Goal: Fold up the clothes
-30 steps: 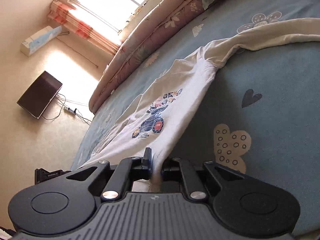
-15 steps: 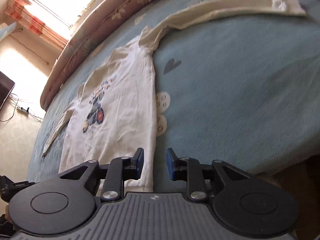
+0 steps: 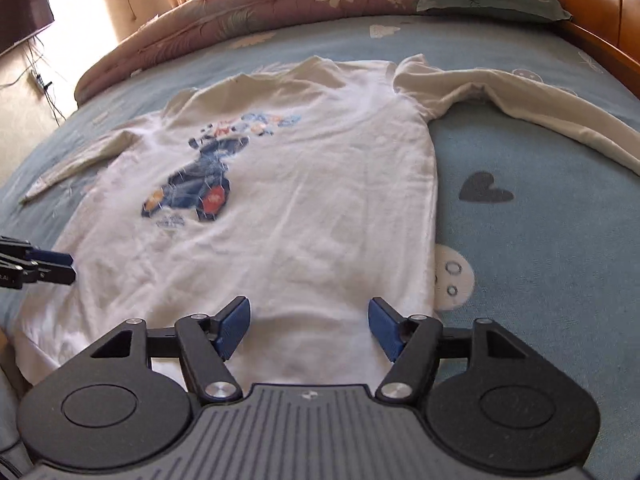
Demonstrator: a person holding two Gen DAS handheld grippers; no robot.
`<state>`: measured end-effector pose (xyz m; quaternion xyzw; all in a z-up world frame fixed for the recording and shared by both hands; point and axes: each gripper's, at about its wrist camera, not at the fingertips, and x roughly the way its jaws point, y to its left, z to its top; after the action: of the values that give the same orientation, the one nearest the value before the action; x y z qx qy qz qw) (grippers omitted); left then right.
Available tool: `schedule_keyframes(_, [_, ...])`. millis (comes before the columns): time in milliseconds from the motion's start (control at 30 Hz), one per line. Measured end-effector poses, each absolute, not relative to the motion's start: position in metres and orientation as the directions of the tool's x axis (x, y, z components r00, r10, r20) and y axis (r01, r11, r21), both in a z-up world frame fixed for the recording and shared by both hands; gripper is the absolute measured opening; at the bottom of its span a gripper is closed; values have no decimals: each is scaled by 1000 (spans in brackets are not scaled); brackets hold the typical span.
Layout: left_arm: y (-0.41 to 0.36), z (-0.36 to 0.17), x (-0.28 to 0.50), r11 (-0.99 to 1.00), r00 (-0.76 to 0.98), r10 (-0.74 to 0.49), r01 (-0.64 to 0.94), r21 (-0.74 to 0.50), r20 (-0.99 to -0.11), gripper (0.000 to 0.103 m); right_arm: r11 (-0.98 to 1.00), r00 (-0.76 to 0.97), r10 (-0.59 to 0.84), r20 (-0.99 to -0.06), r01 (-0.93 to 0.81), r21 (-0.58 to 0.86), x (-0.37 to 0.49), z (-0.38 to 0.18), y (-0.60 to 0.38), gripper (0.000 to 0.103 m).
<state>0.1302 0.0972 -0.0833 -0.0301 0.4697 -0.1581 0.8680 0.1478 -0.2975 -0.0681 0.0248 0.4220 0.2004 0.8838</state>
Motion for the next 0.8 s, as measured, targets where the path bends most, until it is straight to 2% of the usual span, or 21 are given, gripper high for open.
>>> schedule_keyframes(167, [114, -68, 125, 961, 498, -253, 225, -158, -830, 48, 927, 575, 362, -734, -308, 216, 127, -57, -324, 74])
schedule_keyframes(200, [112, -63, 132, 961, 516, -254, 233, -151, -818, 53, 938, 583, 335, -740, -284, 200, 130, -51, -323, 79])
schedule_keyframes(300, [99, -53, 165, 952, 561, -281, 263, -154, -779, 67, 926, 622, 371, -689, -306, 222, 150, -33, -309, 82])
schedule_keyframes(467, [70, -58, 233, 946, 593, -300, 288, -152, -747, 73, 900, 639, 419, -645, -388, 200, 201, -24, -261, 90])
schedule_keyframes(633, [67, -79, 279, 951, 615, -259, 296, -87, -744, 76, 903, 611, 383, -693, -407, 139, 250, -51, -239, 90])
schedule_keyframes(700, [78, -88, 287, 958, 606, -228, 280, -64, -762, 76, 919, 599, 313, -737, -387, 76, 263, -64, -241, 90])
schedule_keyframes(767, [95, -96, 289, 957, 600, -231, 280, -69, -766, 77, 925, 586, 259, -768, -378, 23, 270, -70, -248, 94])
schedule_keyframes(800, [102, -97, 289, 954, 595, -251, 286, -91, -763, 78, 924, 579, 257, -774, -382, 21, 271, -71, -250, 103])
